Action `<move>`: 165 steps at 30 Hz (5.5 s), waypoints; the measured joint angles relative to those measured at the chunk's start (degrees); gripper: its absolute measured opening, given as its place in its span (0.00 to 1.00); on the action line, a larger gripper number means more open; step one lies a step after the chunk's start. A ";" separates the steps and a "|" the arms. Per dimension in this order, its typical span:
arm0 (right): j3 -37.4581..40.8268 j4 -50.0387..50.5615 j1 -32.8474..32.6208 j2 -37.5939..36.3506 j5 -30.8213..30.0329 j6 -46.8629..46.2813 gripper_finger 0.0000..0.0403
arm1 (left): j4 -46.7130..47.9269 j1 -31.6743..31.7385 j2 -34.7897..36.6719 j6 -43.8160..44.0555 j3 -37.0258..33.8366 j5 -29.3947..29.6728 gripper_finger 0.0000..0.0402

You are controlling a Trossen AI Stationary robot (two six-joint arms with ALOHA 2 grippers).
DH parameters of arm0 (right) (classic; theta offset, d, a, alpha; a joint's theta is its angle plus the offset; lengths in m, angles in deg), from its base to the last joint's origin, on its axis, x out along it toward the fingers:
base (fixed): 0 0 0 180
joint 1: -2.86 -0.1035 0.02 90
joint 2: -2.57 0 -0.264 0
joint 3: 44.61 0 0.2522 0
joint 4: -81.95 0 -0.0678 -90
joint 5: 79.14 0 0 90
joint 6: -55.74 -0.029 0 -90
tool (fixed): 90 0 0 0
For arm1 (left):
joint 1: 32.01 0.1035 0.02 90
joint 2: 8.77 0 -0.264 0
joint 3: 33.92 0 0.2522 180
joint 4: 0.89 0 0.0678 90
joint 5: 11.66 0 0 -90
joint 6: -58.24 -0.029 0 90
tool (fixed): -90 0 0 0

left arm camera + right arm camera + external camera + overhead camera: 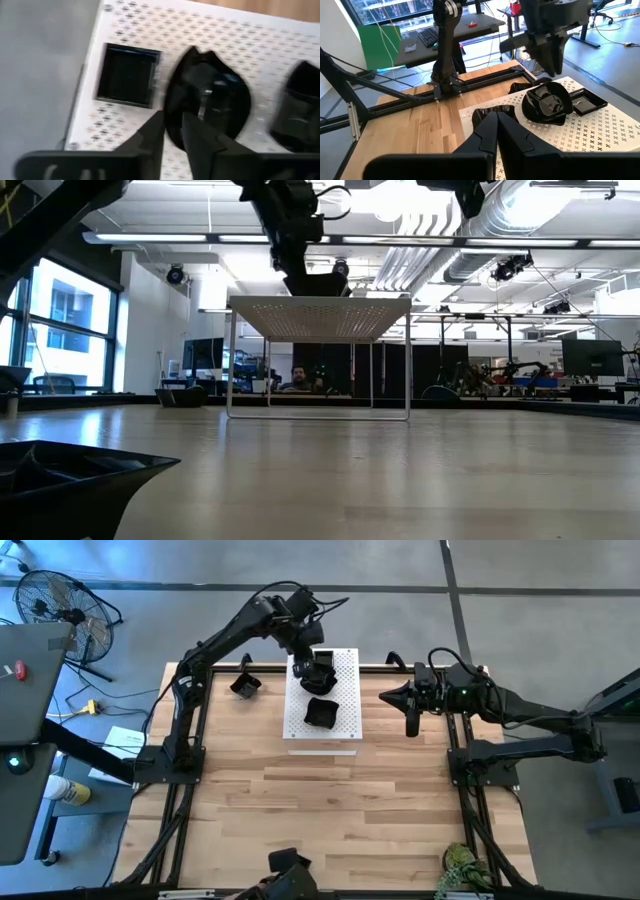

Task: Pick & Place Mini shaped plates
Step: Stack the black leaf shaped plate on top of the black leaf shaped plate on the shelf, then stack the distorted square plate on top of the distorted square plate on the shelf

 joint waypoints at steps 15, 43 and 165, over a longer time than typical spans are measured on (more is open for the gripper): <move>0.00 0.00 -0.01 0.00 0.00 0.24 0.02 | -2.59 0.26 -2.32 3.17 0.02 4.85 0.01; 0.00 -0.01 -0.01 0.00 0.00 0.26 0.02 | -3.99 0.59 -3.55 4.52 -2.18 7.92 0.00; -0.01 0.88 0.00 0.00 -1.33 0.28 0.02 | -7.15 31.87 16.96 22.27 -50.43 3.68 0.00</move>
